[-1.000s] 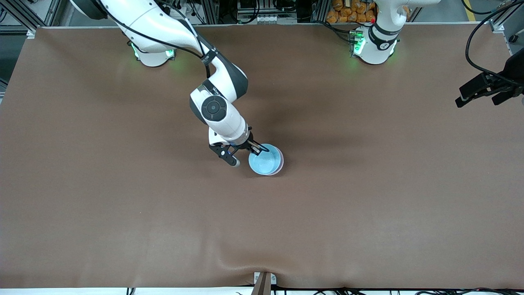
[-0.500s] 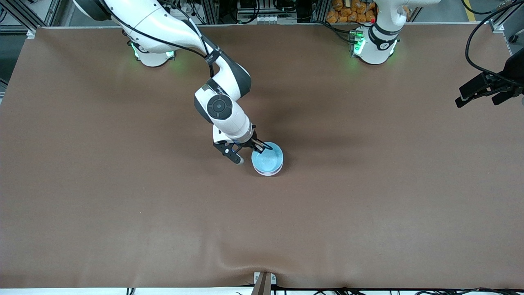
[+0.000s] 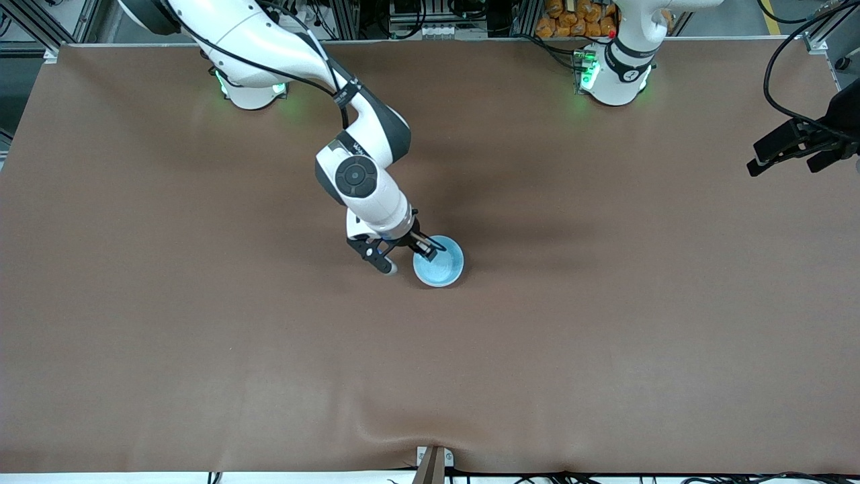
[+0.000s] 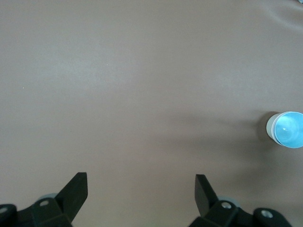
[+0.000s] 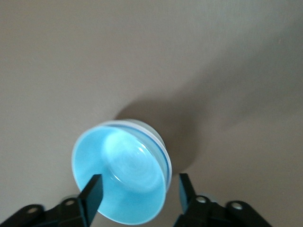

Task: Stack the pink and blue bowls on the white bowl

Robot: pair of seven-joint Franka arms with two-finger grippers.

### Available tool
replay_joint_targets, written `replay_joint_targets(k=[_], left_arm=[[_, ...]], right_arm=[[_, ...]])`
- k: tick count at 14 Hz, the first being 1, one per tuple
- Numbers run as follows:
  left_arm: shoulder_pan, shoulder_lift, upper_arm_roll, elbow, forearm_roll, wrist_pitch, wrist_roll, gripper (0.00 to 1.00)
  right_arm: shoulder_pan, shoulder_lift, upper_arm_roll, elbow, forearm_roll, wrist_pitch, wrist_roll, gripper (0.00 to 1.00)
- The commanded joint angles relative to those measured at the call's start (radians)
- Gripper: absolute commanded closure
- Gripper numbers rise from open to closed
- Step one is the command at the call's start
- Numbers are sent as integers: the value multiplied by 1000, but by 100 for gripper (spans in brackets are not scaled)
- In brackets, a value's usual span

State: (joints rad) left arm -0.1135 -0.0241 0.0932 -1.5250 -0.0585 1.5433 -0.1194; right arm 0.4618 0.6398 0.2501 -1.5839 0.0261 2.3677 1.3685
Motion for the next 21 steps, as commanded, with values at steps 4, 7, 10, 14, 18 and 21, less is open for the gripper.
replay_joint_targets(k=[4,7,10,14,18,21], left_arm=[[-2,-5,-6,3,23,3,20,0],[-11,1,-13,3,23,4,20,0],[-5,-5,-30,2,23,-11,17,0],[-2,0,-30,6,23,-19,14,0],[-5,0,-30,2,23,-32,14,0],[-6,0,-30,3,23,-42,14,0]], right_arm=[[-181,-12,5,168,-52,-221,-135,0],[-314,-58,6,170,-61,-312,-388,0],[-415,-112,3,173,-77,-399,-634,0],[-459,-147,-37,289,-93,-646,-773,0],[-459,-164,-46,433,-161,-881,-957,0],[-454,-294,-113,429,-152,-958,-1137,0]])
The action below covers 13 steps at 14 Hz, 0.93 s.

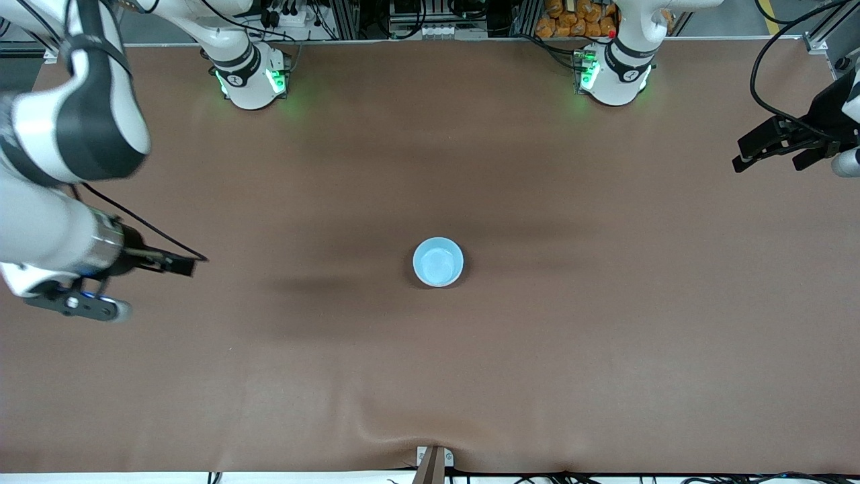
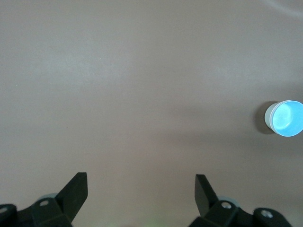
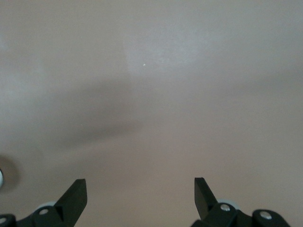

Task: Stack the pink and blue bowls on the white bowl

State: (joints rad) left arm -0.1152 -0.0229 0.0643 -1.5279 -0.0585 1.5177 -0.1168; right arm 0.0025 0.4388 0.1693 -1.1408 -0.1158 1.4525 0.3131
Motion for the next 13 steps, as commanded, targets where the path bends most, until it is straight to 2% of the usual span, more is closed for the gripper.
replay_joint_targets(k=[1,3,6,10,13], left_arm=[[-3,-2,-1,6,23,-16,11,0],[-3,-5,-1,2,23,-24,12,0],[-4,-6,-9,-6,55,-33,12,0],[2,-12,-27,-15,91,-31,14,0],[8,-23,-27,-21,89,-28,19,0]], right_arm=[[4,-138,-37,-34,-4,-72,-80,0],[-2,-228,-36,-104,4,-63,-80,0],[-21,-287,-27,-166,25,-55,-107,0],[-27,-431,-30,-357,62,5,-166,0],[-39,-488,-31,-467,61,58,-202,0]])
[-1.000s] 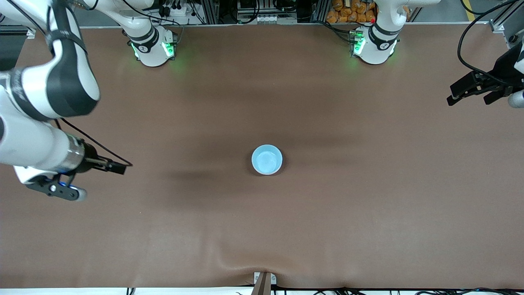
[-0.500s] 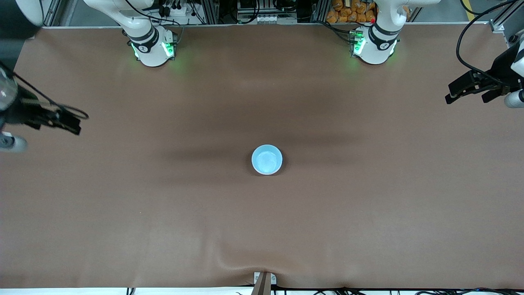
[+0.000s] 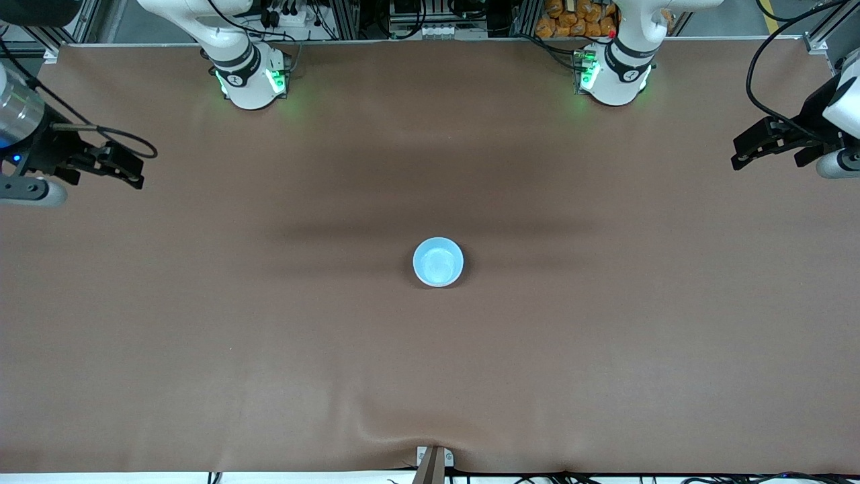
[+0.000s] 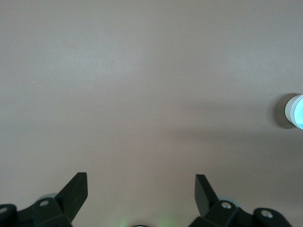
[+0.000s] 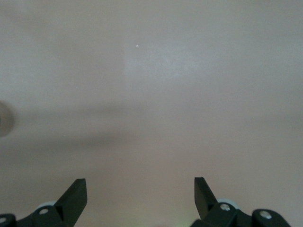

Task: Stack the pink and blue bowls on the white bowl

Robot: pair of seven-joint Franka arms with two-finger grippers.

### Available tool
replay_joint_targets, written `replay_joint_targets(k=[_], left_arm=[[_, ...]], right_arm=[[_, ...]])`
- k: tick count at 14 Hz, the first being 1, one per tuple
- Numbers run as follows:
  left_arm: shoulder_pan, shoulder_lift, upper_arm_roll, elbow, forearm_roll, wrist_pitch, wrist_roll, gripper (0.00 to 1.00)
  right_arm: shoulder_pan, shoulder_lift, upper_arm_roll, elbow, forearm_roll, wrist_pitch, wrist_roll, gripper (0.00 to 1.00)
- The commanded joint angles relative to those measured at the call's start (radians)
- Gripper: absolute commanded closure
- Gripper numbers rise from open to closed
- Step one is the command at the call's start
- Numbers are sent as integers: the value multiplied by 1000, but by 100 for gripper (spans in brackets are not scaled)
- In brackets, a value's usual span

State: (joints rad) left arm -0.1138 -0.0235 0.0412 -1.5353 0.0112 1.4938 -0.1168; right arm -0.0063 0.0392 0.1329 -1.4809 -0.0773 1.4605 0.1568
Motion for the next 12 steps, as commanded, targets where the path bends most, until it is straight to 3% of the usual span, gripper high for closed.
replay_joint_targets(k=[1,12], left_arm=[[9,-30,-3,-20,19,0,19,0],[9,-16,9,23,21,0,23,0]], right_arm=[[-32,-94,5,-130,22,52,-78,0],[-34,-84,2,-29,10,-18,-151,0]])
